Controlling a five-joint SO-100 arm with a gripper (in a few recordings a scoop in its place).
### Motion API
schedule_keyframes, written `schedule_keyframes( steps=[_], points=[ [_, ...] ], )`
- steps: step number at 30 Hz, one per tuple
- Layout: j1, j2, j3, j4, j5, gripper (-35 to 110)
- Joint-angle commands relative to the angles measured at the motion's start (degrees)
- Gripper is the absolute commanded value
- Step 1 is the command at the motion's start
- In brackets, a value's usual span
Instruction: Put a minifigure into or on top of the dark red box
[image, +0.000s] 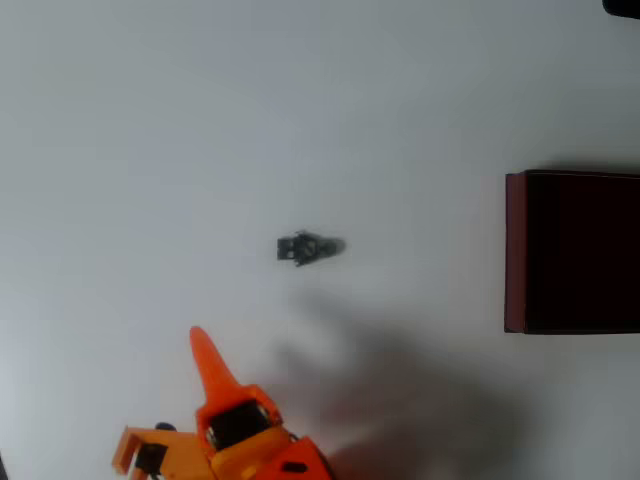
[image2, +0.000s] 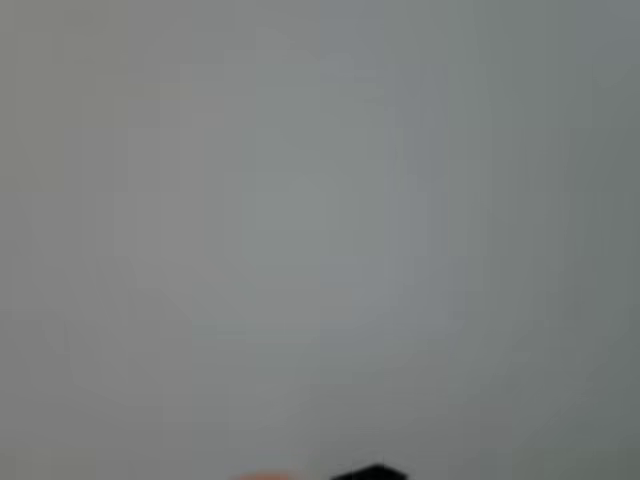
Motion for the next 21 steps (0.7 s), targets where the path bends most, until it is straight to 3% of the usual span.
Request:
schedule_keyframes(
  steps=[1,6,12,21],
  points=[
    [2.6,-0.4,-1.2,-2.9,3.3,26],
    [4.7,-9.1,-4.9,-6.4,4.5,26],
    [8.9,-48.4,-21.4,-8.3,2.4,25],
    [16.7,-51.7,-22.9,-8.6,-2.5,25]
  ],
)
